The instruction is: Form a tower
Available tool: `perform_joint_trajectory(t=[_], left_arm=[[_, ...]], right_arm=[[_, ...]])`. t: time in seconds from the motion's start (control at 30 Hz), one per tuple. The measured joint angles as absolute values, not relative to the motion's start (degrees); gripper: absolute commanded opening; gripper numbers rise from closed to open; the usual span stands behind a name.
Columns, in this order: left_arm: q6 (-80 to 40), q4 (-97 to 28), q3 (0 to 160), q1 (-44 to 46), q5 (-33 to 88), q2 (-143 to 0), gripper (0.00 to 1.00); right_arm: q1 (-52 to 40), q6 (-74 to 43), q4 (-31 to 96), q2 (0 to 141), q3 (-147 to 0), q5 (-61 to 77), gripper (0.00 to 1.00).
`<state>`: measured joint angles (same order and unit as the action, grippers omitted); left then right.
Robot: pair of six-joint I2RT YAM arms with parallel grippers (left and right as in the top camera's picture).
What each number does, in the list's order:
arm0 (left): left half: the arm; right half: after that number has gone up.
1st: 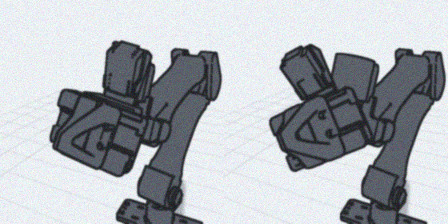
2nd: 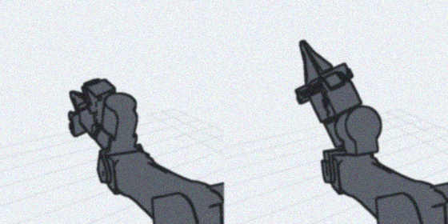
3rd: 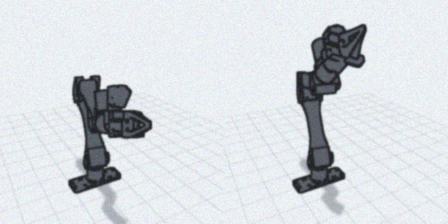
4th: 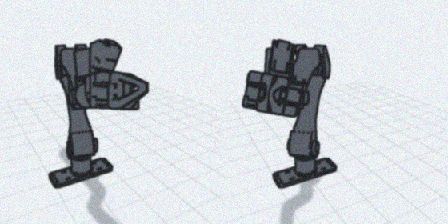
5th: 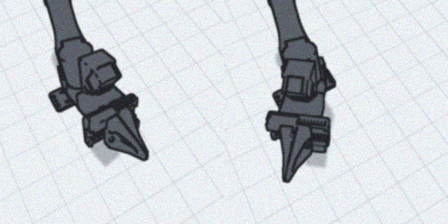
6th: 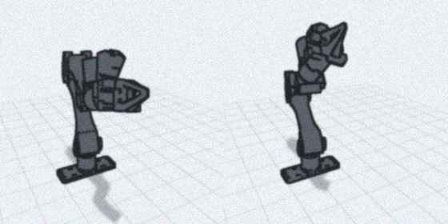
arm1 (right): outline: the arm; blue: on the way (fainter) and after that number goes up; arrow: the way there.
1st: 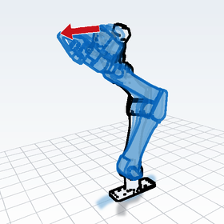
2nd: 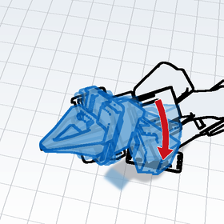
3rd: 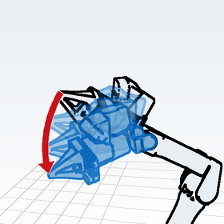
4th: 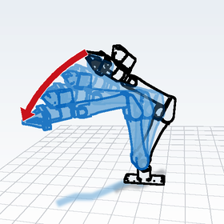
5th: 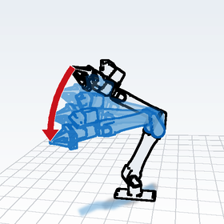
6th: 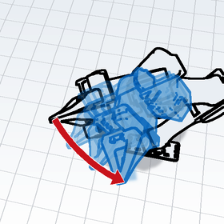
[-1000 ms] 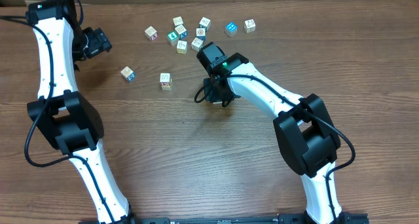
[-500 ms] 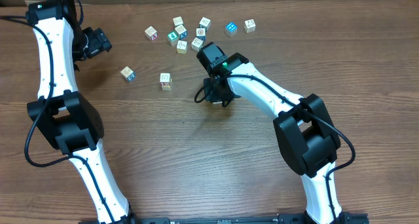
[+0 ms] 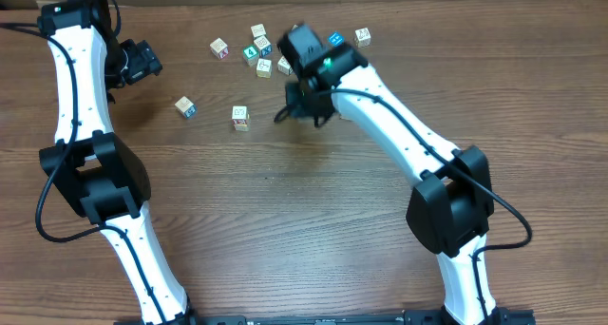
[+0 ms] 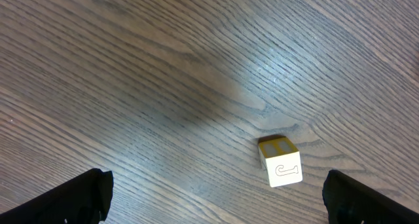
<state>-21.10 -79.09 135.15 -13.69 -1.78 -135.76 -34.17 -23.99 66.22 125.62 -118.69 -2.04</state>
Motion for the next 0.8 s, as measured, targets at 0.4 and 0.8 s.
perform_joint_trajectory(t=[0.4, 0.8], left_arm=[[-21.1, -79.09, 135.15, -13.69, -1.78, -135.76, 1.0], [-21.1, -79.09, 135.15, -13.69, -1.78, -135.76, 1.0]], right_arm=[[-36.32, -27.14, 57.84, 125.54, -132.42, -1.28, 0.04], [-41.74, -29.78, 55.77, 126.72, -132.42, -2.04, 0.04]])
